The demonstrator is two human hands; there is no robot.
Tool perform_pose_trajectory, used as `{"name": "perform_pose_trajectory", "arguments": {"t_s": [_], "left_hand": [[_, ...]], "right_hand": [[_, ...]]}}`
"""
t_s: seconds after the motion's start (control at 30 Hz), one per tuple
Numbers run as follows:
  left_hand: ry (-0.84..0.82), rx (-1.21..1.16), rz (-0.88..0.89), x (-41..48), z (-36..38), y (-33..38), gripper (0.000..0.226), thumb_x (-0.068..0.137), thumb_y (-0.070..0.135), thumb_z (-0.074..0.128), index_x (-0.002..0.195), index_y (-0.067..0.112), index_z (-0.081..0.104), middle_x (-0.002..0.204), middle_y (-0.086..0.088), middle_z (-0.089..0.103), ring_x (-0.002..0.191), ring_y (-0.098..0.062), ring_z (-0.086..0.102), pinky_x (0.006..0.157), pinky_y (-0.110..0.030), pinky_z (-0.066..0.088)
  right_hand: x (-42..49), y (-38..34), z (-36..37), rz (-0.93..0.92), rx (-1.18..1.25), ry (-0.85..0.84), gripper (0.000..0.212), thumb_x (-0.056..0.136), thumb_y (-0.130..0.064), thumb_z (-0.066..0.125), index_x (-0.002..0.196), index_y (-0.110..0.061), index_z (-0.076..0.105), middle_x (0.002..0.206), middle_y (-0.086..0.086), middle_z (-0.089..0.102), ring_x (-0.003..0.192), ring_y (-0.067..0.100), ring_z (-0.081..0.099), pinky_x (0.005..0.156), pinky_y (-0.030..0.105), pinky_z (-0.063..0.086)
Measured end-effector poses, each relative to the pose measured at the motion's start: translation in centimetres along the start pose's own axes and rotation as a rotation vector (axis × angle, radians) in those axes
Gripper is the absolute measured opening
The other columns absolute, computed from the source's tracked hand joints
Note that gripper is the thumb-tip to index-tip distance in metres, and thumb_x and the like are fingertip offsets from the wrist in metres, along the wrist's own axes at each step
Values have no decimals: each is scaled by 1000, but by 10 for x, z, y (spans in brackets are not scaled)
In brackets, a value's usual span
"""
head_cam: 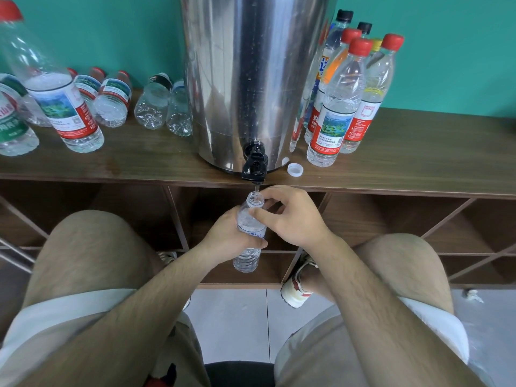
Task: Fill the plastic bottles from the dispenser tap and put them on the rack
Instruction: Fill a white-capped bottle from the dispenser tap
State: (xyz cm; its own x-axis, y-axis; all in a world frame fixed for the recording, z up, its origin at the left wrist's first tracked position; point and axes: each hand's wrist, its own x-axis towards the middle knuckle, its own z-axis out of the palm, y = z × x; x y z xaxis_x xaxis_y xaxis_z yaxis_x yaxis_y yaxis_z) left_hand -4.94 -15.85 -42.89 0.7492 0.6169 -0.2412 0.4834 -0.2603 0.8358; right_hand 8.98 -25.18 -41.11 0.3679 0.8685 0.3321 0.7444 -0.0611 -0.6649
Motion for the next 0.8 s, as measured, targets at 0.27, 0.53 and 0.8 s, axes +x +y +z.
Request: {"name": "perform_pose_trajectory", "arguments": {"t_s": [0.27,0.53,0.8], "left_hand": [[-2,-38,3,0,-1,-3,81,72,15,93,142,24,55,132,6,66,123,-16,62,110,-45,50],[5,-48,-2,1,-1,-3,80,73,14,93,143,23,55,133,3,66,125,-18,62,111,-48,49],[5,-4,-12,0,0,0,80,75,18,92,144,23,52,136,2,64,126,-19,61,111,-47,49]], "right_hand": [[0,1,1,15,16,-3,21,88,-25,80,108,-19,80,99,-10,76,89,8,68,78,25,55],[1,2,2,29,14,-20,22,90,-29,79,111,-21,79,102,-11,75,90,6,68,75,22,53],[1,3,2,33,20,-23,21,90,-27,78,109,-22,80,101,-12,75,91,7,68,77,26,55]]}}
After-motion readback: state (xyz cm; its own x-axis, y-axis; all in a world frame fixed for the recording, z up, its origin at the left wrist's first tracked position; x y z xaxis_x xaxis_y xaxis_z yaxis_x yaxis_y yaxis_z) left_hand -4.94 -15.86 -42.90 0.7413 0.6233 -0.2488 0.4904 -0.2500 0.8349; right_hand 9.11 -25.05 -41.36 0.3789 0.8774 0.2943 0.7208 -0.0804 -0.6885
